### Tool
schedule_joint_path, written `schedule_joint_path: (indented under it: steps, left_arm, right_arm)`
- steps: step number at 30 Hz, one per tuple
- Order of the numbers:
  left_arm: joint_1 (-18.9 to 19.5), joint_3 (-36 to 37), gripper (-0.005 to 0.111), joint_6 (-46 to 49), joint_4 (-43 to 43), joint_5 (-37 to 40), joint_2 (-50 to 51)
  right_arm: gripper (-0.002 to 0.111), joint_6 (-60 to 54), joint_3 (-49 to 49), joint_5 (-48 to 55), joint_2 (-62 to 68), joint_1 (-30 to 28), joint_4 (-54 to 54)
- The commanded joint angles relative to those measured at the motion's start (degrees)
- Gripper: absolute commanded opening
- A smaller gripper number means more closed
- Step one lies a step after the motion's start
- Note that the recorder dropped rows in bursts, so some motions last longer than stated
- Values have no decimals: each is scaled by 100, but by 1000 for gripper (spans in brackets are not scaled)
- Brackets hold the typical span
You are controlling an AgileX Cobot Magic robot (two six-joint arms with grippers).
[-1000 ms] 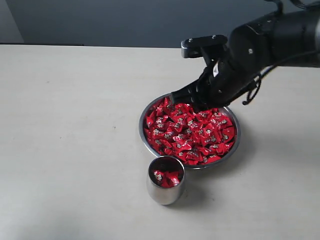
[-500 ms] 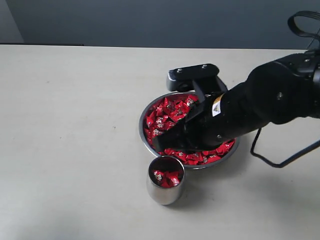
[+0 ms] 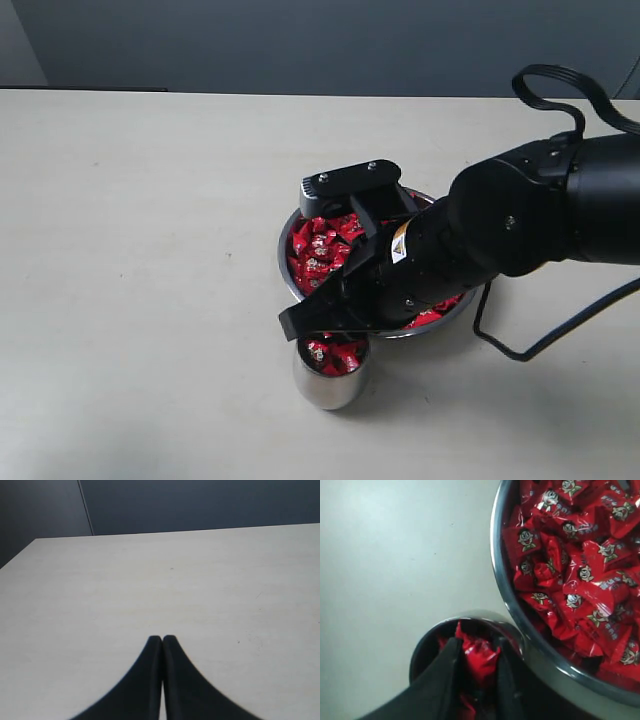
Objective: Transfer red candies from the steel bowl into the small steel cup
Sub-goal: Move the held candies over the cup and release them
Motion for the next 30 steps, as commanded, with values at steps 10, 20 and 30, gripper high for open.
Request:
schedule_joint_path:
  steps: [10, 20, 30]
  left_arm:
    - [-38, 26, 0, -8, 11, -45, -27]
    - [-38, 26, 0, -8, 11, -45, -27]
    - [-38, 26, 0, -8, 11, -45, -27]
  right_arm:
    - [22, -375, 7, 57, -10, -2, 27]
    - [34, -388, 7, 57, -10, -2, 27]
    - [34, -388, -51, 408, -79, -2, 74]
